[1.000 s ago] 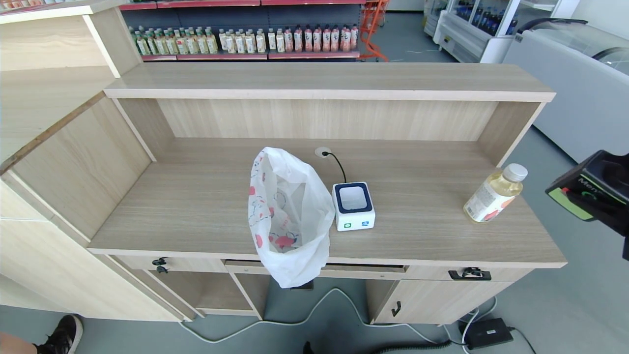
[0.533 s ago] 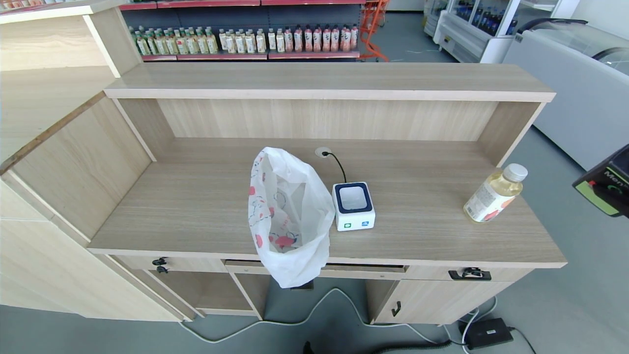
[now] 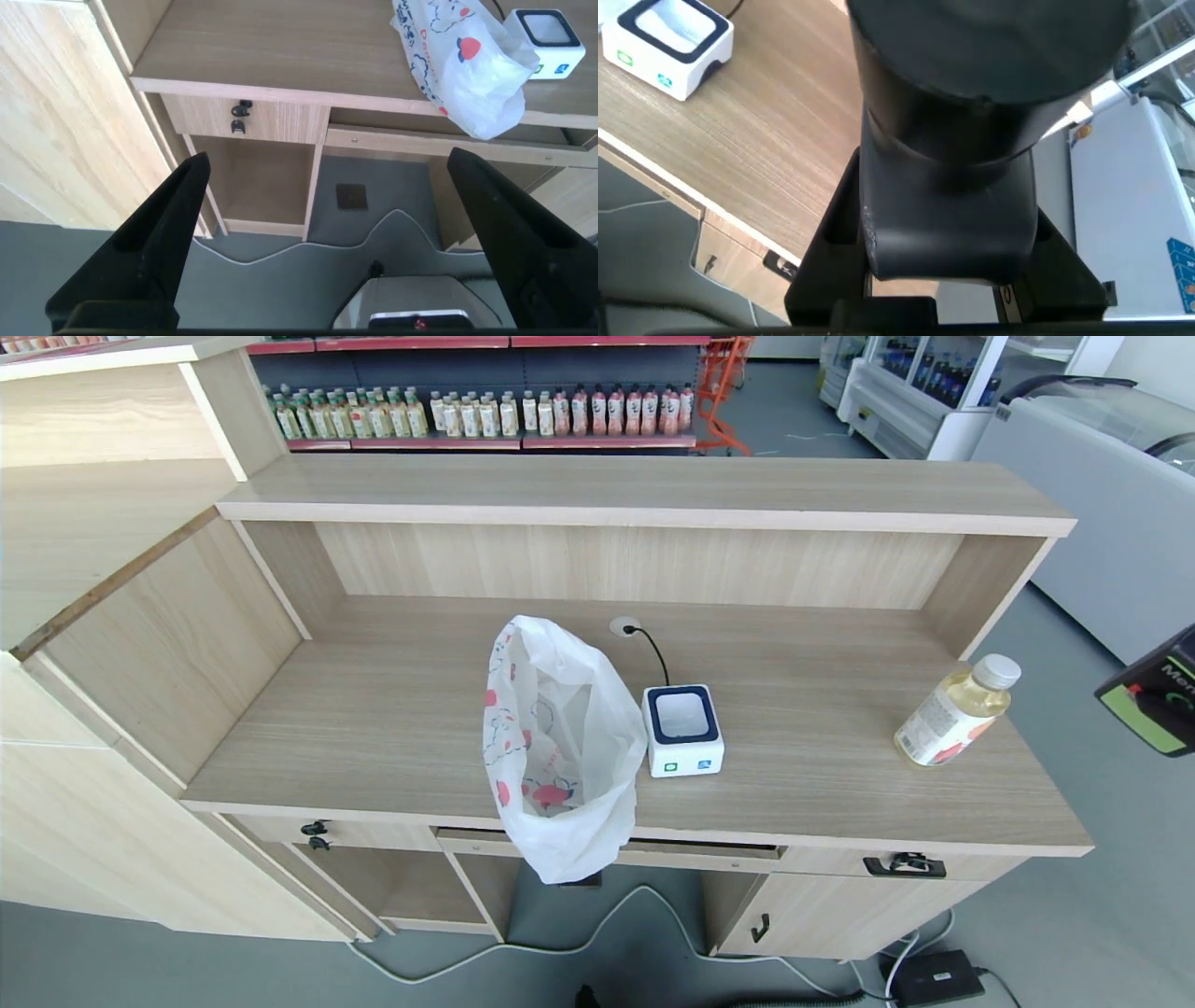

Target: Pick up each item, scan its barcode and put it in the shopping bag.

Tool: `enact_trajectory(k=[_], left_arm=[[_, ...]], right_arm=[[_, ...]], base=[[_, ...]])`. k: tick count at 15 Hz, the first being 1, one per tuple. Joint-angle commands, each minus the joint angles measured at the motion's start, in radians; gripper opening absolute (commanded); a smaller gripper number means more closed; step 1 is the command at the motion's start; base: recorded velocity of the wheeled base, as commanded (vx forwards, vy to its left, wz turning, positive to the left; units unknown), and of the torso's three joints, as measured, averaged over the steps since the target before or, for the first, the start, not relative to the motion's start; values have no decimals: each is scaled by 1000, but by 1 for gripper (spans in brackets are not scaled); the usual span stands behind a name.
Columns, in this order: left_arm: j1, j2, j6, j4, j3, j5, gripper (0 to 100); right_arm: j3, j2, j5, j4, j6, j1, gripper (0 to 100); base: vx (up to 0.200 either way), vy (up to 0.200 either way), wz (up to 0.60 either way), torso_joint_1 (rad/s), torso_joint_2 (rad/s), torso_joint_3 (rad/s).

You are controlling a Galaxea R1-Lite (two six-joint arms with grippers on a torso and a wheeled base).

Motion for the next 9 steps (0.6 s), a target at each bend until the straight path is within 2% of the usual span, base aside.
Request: enact_trajectory(k=[1, 2, 5, 7, 9], left_arm=[[0, 0, -1, 0, 0, 0, 100], [0, 0, -1, 0, 0, 0, 100], [0, 0, -1, 0, 0, 0, 100], [0, 0, -1, 0, 0, 0, 100], [0, 0, -1, 0, 0, 0, 100]], right_arm=[[2, 10, -1, 2, 7, 20, 0], [2, 11, -3, 2, 24, 31, 0], [-14, 85, 0, 12, 263, 108, 0], [-72, 192, 9, 2, 484, 171, 0], [-129, 316, 11, -49, 816, 267, 0]], base=[[0, 0, 600, 2, -7, 7], [0, 0, 600, 2, 2, -2], [0, 0, 0, 0, 0, 0], [0, 0, 0, 0, 0, 0], [0, 0, 0, 0, 0, 0]])
